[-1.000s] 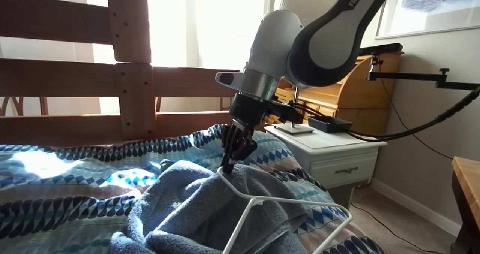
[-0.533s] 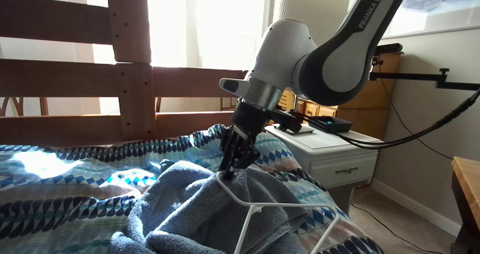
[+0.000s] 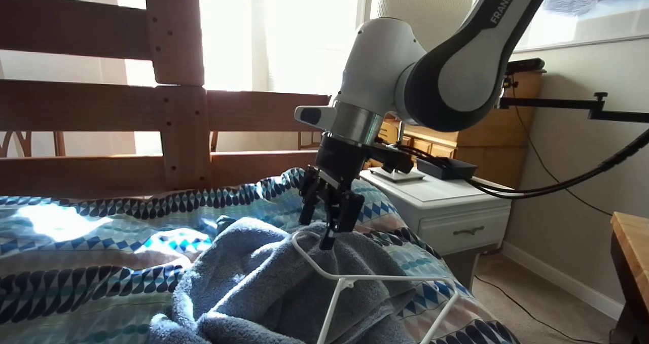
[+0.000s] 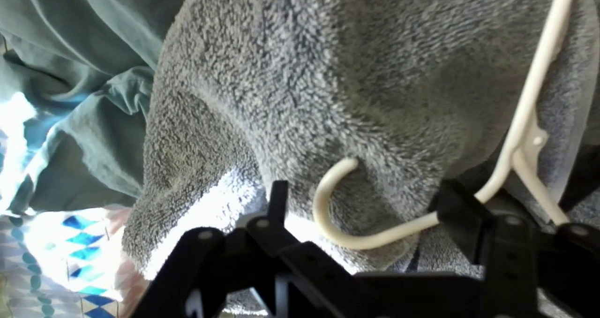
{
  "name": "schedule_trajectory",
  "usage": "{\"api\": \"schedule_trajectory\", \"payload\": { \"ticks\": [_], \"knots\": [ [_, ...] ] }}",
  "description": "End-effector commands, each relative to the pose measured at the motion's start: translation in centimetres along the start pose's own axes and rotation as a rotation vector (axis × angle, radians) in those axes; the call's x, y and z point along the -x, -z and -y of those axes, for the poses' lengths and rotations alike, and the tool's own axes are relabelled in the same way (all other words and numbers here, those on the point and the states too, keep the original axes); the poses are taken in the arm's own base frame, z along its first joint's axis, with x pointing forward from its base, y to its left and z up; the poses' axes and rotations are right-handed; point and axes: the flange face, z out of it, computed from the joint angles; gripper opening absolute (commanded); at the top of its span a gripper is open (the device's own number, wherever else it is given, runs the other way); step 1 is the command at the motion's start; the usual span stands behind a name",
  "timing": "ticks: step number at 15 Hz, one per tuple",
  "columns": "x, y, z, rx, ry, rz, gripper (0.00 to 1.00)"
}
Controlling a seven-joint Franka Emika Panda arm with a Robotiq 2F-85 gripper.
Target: Put the white coat hanger on the blue towel
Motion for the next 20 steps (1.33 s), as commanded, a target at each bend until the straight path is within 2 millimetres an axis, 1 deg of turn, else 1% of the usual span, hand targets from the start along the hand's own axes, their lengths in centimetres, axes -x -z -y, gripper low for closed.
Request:
{"api": "schedule_trajectory", "payload": {
  "ticks": [1, 4, 5, 11, 13, 15, 16, 20],
  "knots": [
    [-0.1, 3.1, -1.5, 0.019, -0.051, 0.122, 1.0],
    [-0.4, 5.6, -2.9, -0.007, -0.145, 0.188, 1.0],
    [-0.6, 6.4, -3.1, -0.038, -0.18, 0.213, 1.0],
    [-0.8, 10.1, -5.0, -0.096, -0.397, 0.314, 1.0],
    [-0.7, 10.5, -5.3, -0.162, -0.441, 0.33, 1.0],
    [-0.2, 10.3, -5.3, -0.258, -0.48, 0.364, 1.0],
    [-0.3, 10.2, -5.1, -0.179, -0.44, 0.349, 1.0],
    [0.1, 10.3, -5.2, -0.218, -0.468, 0.369, 1.0]
  ]
}}
